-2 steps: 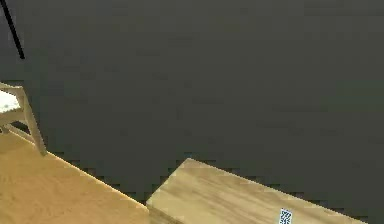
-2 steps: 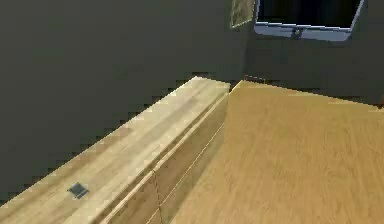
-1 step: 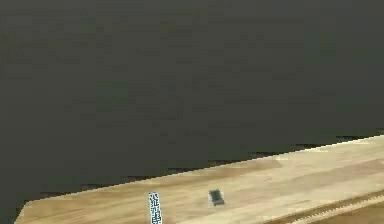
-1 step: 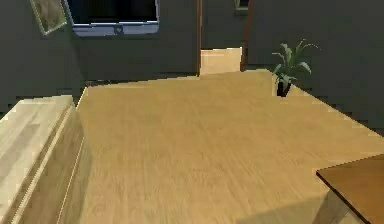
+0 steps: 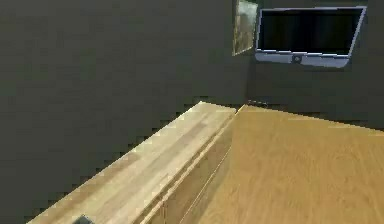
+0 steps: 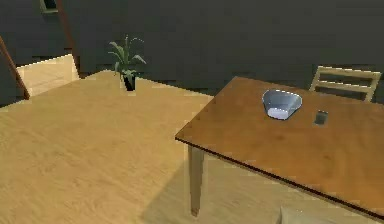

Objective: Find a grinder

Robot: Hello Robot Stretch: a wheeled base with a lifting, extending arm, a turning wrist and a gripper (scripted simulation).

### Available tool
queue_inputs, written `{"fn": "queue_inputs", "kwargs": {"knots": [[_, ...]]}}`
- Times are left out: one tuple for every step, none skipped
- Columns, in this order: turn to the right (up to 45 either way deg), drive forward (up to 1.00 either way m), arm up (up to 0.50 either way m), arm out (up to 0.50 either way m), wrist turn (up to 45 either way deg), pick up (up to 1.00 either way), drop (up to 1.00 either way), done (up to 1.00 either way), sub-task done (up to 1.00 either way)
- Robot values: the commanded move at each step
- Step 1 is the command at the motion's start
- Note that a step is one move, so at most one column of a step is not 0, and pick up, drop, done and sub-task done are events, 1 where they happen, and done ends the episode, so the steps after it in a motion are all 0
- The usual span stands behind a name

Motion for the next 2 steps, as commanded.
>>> {"fn": "queue_inputs", "kwargs": {"knots": [[42.0, 0.00, 0.00, 0.00, 0.0, 0.00, 0.00, 0.00, 0.00], [0.0, 0.15, 0.00, 0.00, 0.0, 0.00, 0.00, 0.00, 0.00]]}}
